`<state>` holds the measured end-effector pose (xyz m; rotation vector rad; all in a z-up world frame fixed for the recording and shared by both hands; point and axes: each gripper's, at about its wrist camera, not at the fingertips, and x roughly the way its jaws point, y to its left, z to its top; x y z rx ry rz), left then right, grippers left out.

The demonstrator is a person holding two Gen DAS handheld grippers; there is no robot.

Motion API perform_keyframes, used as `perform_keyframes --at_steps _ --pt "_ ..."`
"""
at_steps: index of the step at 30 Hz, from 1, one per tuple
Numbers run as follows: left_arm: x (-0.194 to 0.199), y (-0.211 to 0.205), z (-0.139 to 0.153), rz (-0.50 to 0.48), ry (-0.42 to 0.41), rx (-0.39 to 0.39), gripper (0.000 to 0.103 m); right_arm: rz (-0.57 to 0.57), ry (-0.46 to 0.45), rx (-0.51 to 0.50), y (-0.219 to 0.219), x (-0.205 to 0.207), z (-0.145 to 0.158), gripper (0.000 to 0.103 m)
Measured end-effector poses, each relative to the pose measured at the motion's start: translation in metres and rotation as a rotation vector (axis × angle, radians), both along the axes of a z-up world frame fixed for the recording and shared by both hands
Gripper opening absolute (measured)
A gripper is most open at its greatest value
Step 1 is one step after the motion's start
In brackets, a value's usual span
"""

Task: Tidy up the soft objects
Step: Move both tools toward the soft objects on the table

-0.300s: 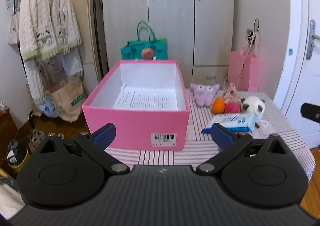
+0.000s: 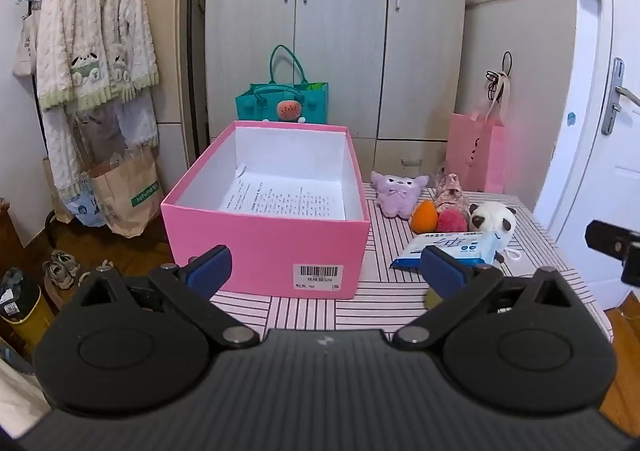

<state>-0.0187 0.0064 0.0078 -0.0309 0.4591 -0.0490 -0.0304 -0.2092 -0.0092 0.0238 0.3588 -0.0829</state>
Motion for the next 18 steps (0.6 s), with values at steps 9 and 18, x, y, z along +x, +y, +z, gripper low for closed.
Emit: perform_keyframes --at_steps 9,18 --pt "-0.005 0.0 -0.008 0.068 -0.035 0.048 0.103 0.01 -0.019 -0.029 0.007 -0.01 -0.006 0.103" --pt "-0.015 0.004 -0.009 0.062 -0.049 0.042 0.103 0.011 -0.024 -0.02 0.006 -0.017 -0.007 0.103"
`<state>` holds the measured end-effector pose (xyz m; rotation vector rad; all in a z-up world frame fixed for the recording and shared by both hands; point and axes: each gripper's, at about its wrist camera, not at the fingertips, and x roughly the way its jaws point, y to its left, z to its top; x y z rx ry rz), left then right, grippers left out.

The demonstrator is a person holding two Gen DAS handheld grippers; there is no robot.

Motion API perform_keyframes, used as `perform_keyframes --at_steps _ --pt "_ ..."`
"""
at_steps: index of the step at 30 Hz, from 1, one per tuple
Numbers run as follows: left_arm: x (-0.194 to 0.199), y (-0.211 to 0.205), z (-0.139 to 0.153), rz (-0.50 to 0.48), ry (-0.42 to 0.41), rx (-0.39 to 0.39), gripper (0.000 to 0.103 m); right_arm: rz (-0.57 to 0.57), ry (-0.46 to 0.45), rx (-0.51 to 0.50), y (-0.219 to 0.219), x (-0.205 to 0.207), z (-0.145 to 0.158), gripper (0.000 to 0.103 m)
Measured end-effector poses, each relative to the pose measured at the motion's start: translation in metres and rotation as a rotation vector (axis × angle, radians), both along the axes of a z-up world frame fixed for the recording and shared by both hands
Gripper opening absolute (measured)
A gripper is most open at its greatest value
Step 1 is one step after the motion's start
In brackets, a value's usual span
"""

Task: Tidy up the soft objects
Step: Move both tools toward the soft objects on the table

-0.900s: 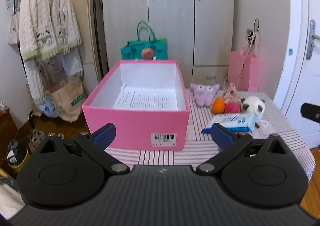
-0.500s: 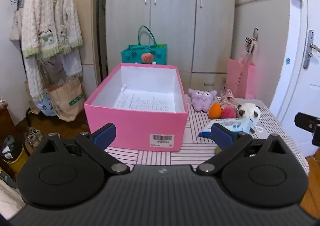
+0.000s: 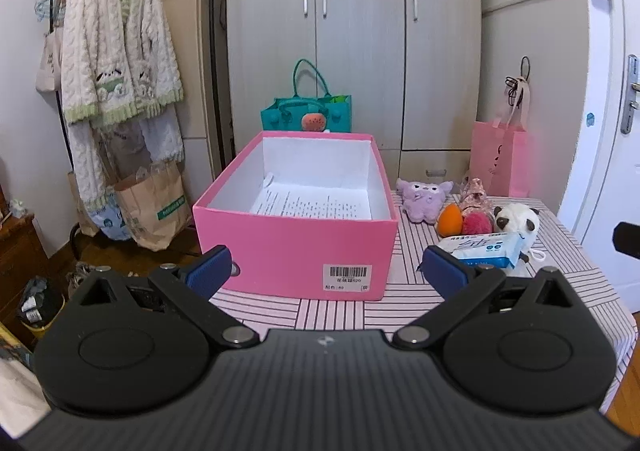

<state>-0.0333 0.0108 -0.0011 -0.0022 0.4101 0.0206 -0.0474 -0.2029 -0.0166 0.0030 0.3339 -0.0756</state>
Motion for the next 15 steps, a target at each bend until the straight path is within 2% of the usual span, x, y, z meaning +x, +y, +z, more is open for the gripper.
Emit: perform_keyframes --at_steps 5,15 --pt "-0.009 -0.007 0.003 -0.021 -0.023 0.011 0.103 -0.012 -0.014 0.004 -0.003 -0.006 0.0 0.103" --pt "-0.01 -0.013 0.003 -0.057 0.015 0.033 0.103 -0.014 -0.034 -0.001 -0.01 -0.011 0.001 0.103"
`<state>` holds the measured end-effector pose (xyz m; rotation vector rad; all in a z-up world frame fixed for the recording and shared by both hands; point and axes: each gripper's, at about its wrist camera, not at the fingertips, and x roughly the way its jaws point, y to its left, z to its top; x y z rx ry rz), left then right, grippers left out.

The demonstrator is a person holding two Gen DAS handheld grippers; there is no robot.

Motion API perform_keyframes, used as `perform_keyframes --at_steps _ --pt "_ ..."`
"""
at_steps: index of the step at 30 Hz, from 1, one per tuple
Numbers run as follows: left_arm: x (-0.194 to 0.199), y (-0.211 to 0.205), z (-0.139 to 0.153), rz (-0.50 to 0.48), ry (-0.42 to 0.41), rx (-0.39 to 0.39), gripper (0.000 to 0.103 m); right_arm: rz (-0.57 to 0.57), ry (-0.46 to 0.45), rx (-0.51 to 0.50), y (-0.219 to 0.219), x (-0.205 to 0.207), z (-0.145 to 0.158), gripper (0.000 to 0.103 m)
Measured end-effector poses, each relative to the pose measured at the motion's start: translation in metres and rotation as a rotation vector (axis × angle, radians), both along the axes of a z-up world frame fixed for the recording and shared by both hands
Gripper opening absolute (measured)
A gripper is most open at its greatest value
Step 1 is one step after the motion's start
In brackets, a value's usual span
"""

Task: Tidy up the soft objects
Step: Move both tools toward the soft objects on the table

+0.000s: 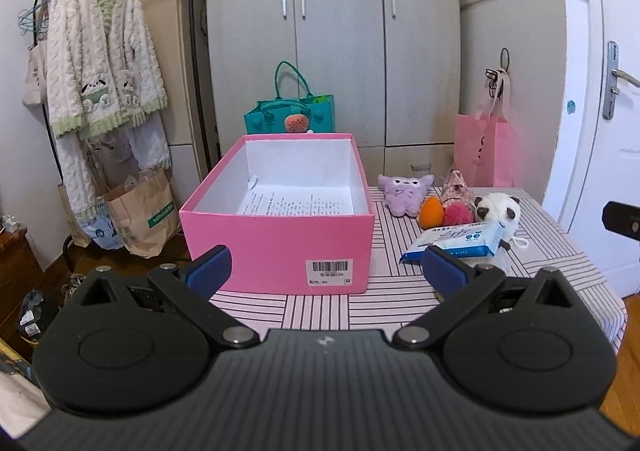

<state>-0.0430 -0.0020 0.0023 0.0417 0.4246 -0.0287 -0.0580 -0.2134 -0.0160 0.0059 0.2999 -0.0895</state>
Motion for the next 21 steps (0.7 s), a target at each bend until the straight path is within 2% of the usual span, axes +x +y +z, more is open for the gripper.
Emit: perform_keyframes --at_steps 12,21 --pt "-0.002 -0.005 -0.003 -0.05 0.021 0.018 0.103 0.023 0.003 -0.017 0.002 -0.005 -0.004 0.103" --pt "0.0 -0.009 -0.012 -0.049 0.068 -0.007 0.103 0.025 0.011 -0.029 0.003 -0.005 -0.005 0.103"
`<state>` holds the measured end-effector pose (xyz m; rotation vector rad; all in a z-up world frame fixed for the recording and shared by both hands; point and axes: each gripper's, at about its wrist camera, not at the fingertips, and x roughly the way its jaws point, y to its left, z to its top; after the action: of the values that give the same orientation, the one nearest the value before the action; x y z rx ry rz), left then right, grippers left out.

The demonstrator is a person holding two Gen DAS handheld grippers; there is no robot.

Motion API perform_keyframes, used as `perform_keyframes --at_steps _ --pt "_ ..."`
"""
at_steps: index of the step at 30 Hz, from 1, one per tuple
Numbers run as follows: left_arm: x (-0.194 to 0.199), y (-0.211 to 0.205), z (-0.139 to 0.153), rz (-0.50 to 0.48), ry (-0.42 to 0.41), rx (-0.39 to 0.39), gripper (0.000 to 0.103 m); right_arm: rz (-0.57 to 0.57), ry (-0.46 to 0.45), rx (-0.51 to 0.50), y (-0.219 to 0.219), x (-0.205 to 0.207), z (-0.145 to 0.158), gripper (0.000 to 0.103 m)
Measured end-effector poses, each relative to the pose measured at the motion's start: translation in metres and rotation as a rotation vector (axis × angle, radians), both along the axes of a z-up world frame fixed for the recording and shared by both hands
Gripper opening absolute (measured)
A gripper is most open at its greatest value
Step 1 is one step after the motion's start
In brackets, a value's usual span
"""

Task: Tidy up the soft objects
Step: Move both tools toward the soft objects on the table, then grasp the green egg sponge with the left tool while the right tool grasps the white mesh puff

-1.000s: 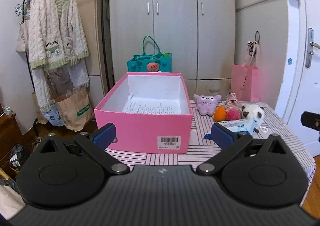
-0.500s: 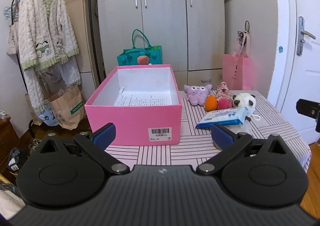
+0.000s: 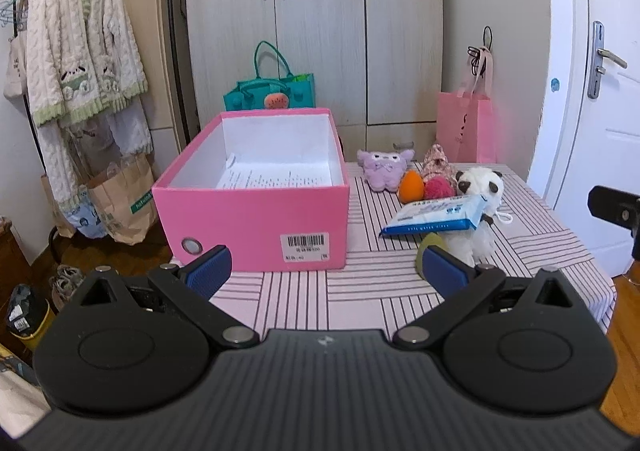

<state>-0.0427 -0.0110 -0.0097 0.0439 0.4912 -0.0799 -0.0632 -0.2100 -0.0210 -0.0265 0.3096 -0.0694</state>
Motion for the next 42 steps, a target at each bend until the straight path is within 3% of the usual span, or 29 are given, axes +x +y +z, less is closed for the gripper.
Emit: perform_keyframes --at_steps 22,31,37,42 --pt "-0.006 0.002 -0.002 -0.011 0.03 -0.026 0.103 -0.009 0.058 0.021 -0.008 -0.003 -0.016 0.103" --pt "0.009 0.004 -0.005 -0.02 0.026 -0.067 0.103 0.047 0.037 -0.042 -0.005 0.006 -0.016 0.103" --pt "0.027 0.006 -0.007 -0.036 0.052 -0.127 0.103 0.119 0.055 -0.009 -0.017 0.025 -0.02 0.103" --pt "0.043 -0.003 -0.01 -0.024 0.043 -0.103 0.103 0.127 0.072 -0.037 -0.024 0.044 -0.029 0.103"
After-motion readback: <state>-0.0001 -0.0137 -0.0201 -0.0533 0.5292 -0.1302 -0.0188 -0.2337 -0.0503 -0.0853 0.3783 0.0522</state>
